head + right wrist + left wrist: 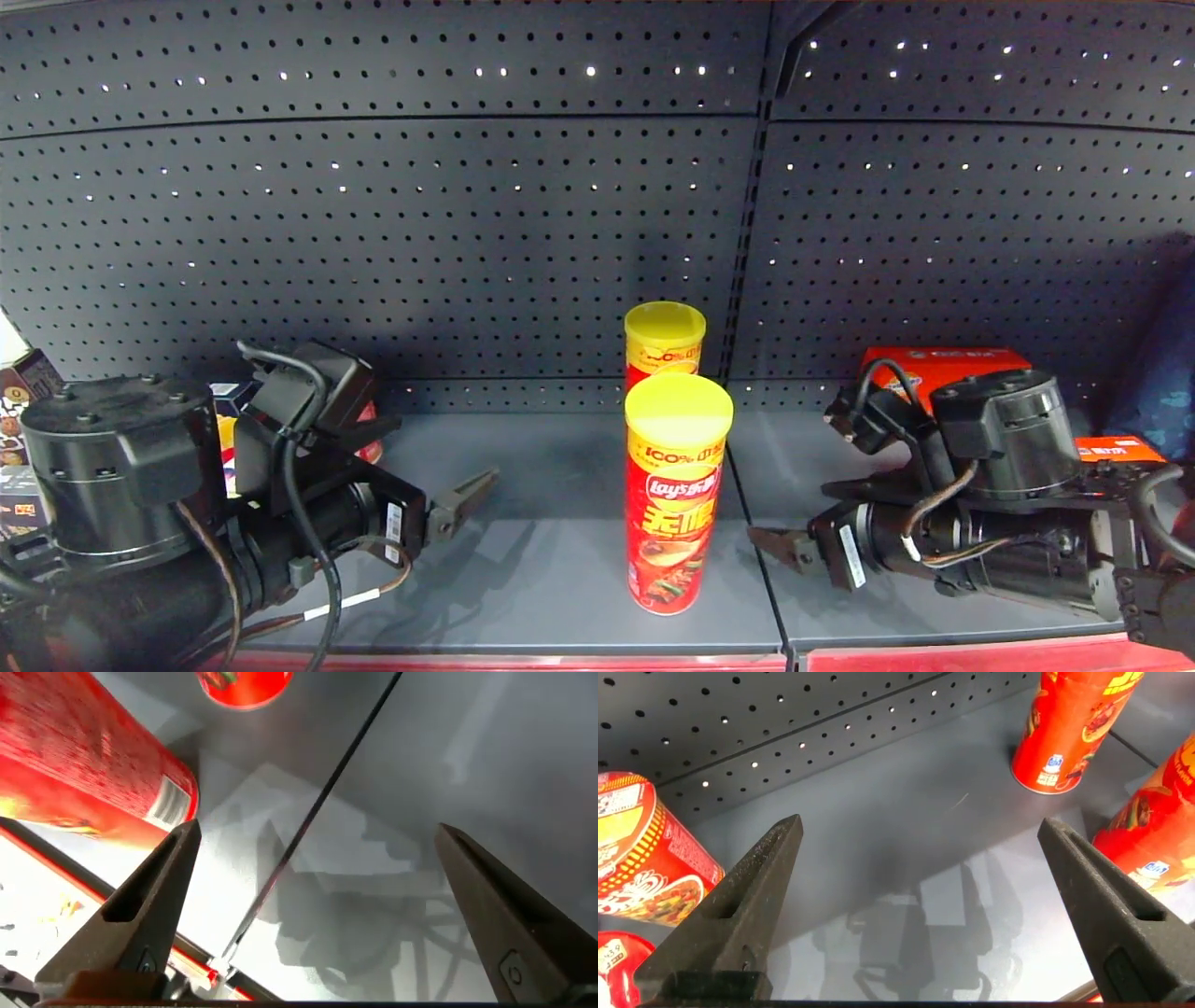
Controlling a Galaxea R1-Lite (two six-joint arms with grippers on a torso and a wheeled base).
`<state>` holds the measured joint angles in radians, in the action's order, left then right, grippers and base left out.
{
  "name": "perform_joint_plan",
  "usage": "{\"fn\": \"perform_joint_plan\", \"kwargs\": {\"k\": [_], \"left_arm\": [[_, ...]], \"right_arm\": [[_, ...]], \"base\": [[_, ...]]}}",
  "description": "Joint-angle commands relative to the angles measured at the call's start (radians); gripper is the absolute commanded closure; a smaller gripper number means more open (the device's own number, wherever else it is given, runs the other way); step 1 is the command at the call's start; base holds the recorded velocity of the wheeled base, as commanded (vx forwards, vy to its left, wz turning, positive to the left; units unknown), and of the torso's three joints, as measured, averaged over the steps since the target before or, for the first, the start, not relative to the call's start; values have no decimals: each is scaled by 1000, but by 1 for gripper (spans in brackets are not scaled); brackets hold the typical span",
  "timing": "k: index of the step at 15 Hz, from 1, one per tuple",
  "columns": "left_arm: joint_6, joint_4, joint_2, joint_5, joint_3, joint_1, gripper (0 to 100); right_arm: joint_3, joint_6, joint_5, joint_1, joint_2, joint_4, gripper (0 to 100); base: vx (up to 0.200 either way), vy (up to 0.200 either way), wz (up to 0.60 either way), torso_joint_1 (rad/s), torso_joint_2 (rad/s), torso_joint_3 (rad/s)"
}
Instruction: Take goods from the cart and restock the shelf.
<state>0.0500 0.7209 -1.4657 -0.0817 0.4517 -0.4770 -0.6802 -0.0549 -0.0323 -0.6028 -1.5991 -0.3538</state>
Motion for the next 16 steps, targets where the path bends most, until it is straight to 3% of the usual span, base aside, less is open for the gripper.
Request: {"fn": "perform_joint_plan", "kwargs": {"k": [1,5,6,10,12,13,14,16], "left_arm": [[-2,0,7,-1,-5,14,0],[-4,-1,97,-6,-15,28,0],[-6,-1,128,-6,-24,55,0],[-4,-1,280,-4,-57,113,0],[-1,0,370,0,-87,170,0],[-1,-1,390,2,-88,192,0],[-1,-1,444,3,-91,258,0],[-4,-1,516,3,-114,316,0]], "right_arm": [[4,0,-1,6,50,-14,0],[8,1,-9,47,191,-14,0],[22,1,-9,70,239,-10,0],[83,4,-14,221,469,19,0],[142,6,-27,339,627,70,0],[159,6,-37,357,673,87,0],[208,6,-112,350,809,176,0],[249,21,-213,334,972,285,0]], "base": [[0,0,0,0,0,0],[0,0,0,0,0,0],[0,0,0,0,0,0],[0,0,0,0,0,0],[0,0,0,0,0,0],[0,0,0,0,0,0],[0,0,0,0,0,0],[0,0,0,0,0,0]]}}
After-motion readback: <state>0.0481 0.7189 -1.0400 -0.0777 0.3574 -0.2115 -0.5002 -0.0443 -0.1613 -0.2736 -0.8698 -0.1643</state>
